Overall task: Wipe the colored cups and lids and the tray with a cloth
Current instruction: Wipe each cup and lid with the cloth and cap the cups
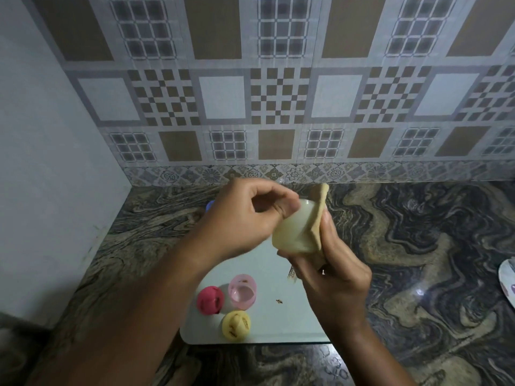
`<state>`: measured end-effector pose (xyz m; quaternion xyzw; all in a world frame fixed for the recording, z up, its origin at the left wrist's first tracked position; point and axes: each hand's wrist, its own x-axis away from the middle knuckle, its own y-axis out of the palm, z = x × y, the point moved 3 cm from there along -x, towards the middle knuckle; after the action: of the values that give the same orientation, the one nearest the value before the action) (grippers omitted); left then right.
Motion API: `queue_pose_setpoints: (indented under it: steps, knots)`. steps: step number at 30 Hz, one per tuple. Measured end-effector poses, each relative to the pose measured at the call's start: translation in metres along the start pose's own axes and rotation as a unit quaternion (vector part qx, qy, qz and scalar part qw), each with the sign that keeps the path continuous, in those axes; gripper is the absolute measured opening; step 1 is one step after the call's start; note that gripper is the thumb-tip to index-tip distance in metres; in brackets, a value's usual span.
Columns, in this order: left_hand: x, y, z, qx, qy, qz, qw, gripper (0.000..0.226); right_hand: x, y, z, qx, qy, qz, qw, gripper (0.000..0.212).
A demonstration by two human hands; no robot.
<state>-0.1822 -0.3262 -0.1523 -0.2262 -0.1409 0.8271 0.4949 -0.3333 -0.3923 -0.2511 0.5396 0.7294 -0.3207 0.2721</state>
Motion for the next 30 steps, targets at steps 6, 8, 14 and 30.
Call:
queue_pose_setpoints:
  steps: [6,8,14,30]
  knots:
    - [-0.008,-0.008,-0.01,0.063,-0.038,-0.016,0.997,0.013,-0.003,0.002,0.0,-0.047,0.034,-0.017,0.998,0.073]
    - [-0.007,-0.003,-0.004,-0.001,-0.018,-0.023,1.0,0.012,-0.002,0.004,-0.003,0.017,-0.028,-0.026,0.999,0.069]
    - [-0.002,0.003,-0.005,0.047,-0.018,-0.024,0.998,0.023,0.001,0.0,-0.004,-0.007,-0.01,-0.007,1.0,0.068]
    - [-0.011,-0.011,-0.003,0.028,-0.048,-0.027,0.998,0.023,-0.012,-0.002,-0.003,0.009,-0.008,-0.004,1.0,0.069]
